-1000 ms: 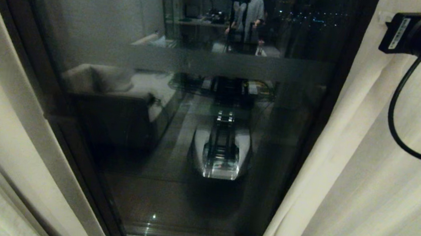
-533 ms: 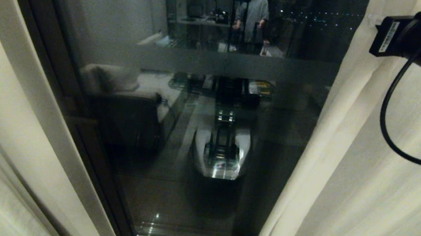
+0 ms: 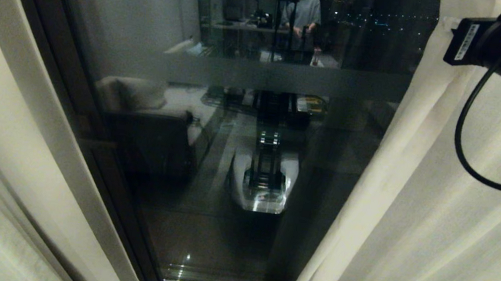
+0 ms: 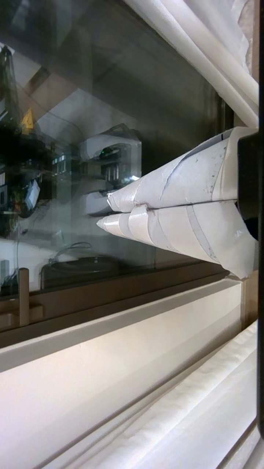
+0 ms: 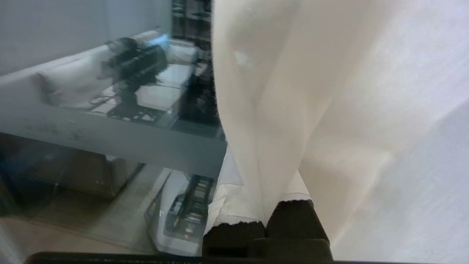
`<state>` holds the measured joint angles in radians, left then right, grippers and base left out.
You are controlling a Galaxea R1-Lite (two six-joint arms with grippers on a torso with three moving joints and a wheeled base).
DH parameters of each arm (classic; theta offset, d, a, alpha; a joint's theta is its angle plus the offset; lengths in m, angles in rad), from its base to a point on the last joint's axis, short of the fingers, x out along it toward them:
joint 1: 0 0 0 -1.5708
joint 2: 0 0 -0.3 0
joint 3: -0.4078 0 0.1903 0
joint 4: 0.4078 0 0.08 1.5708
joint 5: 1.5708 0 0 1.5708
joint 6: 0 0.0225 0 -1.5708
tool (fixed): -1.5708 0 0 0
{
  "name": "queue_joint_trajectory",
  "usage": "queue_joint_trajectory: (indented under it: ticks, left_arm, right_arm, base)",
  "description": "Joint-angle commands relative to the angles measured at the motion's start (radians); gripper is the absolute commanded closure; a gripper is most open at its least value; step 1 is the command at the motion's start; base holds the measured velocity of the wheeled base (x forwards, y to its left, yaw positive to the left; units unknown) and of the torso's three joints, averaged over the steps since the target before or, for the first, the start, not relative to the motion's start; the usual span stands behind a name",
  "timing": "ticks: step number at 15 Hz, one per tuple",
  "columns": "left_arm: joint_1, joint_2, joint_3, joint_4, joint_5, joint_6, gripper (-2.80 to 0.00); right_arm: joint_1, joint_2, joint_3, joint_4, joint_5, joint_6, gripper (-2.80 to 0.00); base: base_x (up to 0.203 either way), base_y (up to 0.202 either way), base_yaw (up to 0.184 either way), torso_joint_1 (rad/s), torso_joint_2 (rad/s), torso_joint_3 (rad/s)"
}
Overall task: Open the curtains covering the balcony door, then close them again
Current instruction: Close the inner curtains on both sides
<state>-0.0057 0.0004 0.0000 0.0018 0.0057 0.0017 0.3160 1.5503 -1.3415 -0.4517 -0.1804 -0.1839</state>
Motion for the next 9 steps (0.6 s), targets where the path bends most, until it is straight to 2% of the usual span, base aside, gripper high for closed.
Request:
queue_joint_trajectory:
  ticks: [1, 7, 9]
  left_arm:
    - [0.0, 0.0, 0.0, 0.0, 0.0, 0.0, 0.0]
    - [0.0, 0.0, 0.0, 0.0, 0.0, 0.0, 0.0]
    - [0.0, 0.0, 0.0, 0.0, 0.0, 0.0, 0.0]
  right_arm:
    - [0.016, 0.024, -0.034, -0.005, -0.005, -0.004, 0.0]
    - [0.175, 0.14, -0.159, -0.034, -0.043, -0.088, 0.0]
    - [0.223, 0.174, -0.195, -0.038, -0.055, -0.093, 0.0]
  base:
    - [0.0, 0.0, 0.0, 0.0, 0.0, 0.0]
    - [0.0, 0.0, 0.0, 0.0, 0.0, 0.0]
    - [0.0, 0.0, 0.0, 0.0, 0.0, 0.0]
